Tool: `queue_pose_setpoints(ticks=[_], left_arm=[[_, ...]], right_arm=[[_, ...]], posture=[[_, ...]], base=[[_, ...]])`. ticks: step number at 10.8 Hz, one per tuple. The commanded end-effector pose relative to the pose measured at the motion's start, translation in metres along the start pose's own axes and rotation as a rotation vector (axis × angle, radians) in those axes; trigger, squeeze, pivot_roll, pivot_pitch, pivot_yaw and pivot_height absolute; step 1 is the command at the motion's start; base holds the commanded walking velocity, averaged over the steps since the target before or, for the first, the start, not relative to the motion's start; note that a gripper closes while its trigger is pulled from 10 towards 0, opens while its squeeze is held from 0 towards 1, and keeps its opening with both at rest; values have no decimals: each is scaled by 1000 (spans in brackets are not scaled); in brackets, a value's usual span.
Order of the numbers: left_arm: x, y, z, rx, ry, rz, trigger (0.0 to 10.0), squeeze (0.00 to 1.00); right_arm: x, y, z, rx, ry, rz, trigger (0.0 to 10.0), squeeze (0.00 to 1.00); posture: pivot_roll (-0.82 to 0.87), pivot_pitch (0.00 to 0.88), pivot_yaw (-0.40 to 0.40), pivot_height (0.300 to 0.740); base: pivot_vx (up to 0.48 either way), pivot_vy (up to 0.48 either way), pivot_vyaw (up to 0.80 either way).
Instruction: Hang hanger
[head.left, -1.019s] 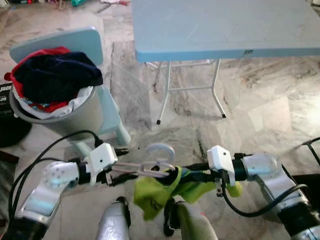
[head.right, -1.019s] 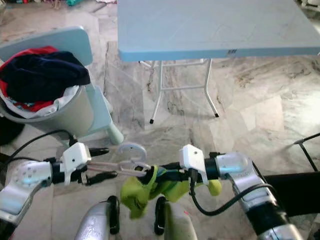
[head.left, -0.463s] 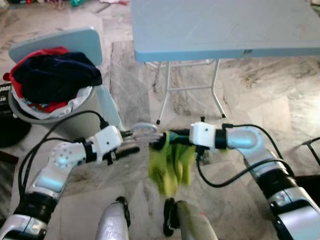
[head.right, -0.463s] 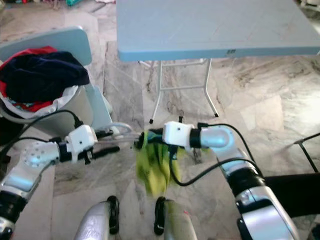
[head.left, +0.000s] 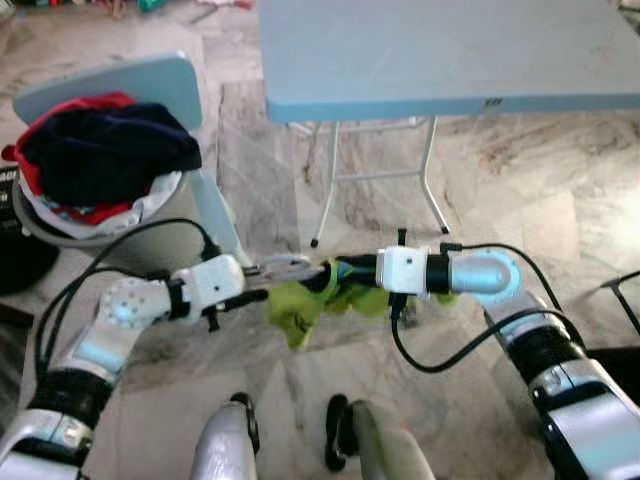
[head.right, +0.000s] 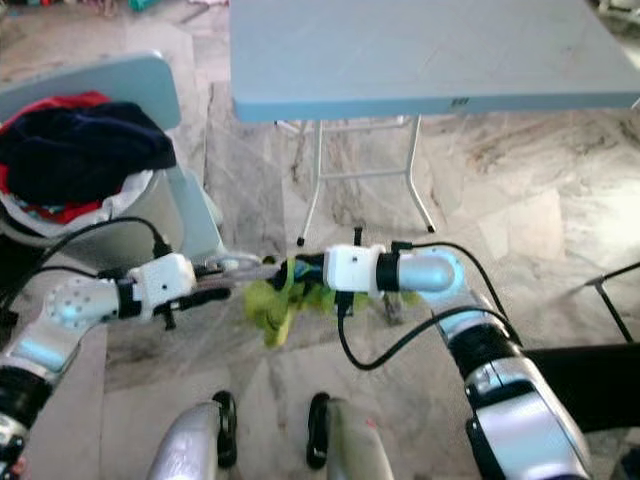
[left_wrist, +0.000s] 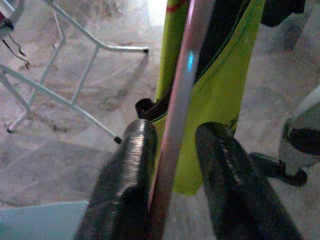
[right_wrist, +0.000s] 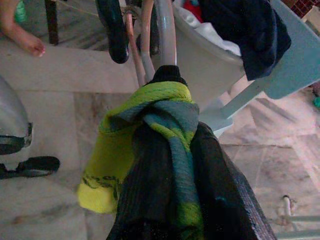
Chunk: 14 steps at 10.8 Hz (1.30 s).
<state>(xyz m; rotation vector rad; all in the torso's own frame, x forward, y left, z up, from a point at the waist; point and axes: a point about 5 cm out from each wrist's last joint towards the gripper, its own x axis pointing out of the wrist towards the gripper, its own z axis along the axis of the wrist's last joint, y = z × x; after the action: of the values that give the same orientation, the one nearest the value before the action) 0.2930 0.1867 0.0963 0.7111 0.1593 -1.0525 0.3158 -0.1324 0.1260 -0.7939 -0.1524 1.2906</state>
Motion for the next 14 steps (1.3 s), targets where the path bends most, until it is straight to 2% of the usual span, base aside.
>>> queue_pose_setpoints(ticks=[1, 3, 4, 5, 6, 8, 14], left_arm=[[-2, -11, -14, -22, 51, -46, 10000, 1000], [-1, -12, -16, -27, 51, -45, 10000, 1000], [0, -12, -17, -21, 53, -42, 10000, 847], [1, -13, -18, -24, 54, -47, 1961, 0], [1, -11, -18, -11, 53, -38, 0, 0], [0, -4, -15, 38, 58, -7, 0, 0], [0, -6, -22, 31, 75, -16, 0, 0]], right_arm=[[-5, -10, 3, -35, -17, -55, 10000, 0], [-5, -9, 1, -40, -15, -53, 10000, 0], [-5, -8, 0, -42, -17, -49, 10000, 0], [-4, -8, 0, -46, -17, -46, 10000, 0], [-4, -7, 0, -48, -15, -42, 10000, 0], [-4, -2, -4, -44, -7, -27, 10000, 0], [-1, -2, -3, -36, -23, -30, 10000, 0]], posture=[[62, 254, -90, 740], [63, 255, -94, 740], [62, 255, -98, 740], [61, 255, -99, 740], [60, 255, -100, 740], [62, 255, -101, 740], [62, 268, -100, 740]], base=[[0, 0, 0], [0, 0, 0], [0, 0, 0], [0, 0, 0], [0, 0, 0], [0, 0, 0], [0, 0, 0]])
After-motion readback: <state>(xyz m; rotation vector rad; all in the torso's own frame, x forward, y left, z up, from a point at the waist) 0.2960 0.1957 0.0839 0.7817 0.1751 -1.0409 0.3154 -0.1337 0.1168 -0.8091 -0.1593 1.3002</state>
